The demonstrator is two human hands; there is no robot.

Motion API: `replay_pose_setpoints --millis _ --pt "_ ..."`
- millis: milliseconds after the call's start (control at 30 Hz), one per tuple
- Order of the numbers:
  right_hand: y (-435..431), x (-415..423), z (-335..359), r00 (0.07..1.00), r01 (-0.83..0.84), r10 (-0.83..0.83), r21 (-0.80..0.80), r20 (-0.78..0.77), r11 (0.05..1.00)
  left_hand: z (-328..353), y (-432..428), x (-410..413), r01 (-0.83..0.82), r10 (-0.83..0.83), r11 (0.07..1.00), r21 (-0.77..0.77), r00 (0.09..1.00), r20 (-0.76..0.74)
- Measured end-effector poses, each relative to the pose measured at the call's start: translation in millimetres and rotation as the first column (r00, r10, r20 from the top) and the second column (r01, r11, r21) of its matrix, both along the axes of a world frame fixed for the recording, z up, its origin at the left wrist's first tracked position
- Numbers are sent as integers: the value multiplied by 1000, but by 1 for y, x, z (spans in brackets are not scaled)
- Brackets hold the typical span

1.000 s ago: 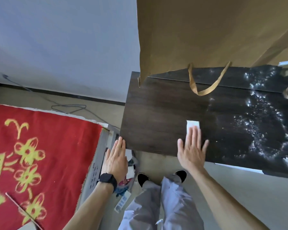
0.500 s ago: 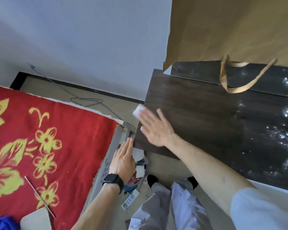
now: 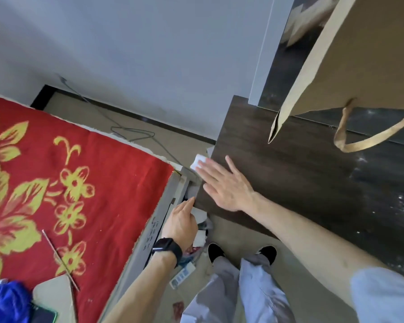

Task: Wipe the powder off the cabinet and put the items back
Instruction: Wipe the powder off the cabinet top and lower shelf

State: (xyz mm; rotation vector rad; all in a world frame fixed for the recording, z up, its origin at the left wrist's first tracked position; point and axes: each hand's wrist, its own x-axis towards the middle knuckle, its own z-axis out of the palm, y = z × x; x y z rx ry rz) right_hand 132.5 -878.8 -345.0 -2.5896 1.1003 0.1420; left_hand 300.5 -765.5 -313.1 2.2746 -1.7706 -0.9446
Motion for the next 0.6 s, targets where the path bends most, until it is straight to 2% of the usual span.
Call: replay_pose_setpoints --millis 100,233,333,467,533,600 --pt "-71 -9 5 923 384 -383 33 -24 923 1 -1 2 106 -105 994 -8 994 44" --pt "-82 -56 5 650 760 -755 68 -84 647 9 -8 -8 261 -256 965 -25 959 126" --pt "-21 -104 6 453 891 -889 26 -69 453 14 -14 -30 393 -390 919 14 905 170" --pt "81 -152 16 221 975 -973 34 -66 219 13 -21 -69 562 -565 824 78 800 205" --pt "121 -152 15 193 981 -978 19 -82 192 11 -24 -88 597 -601 797 88 771 211" --pt "145 -131 10 315 948 -946 -11 -82 317 10 -27 -103 604 -609 791 93 764 216"
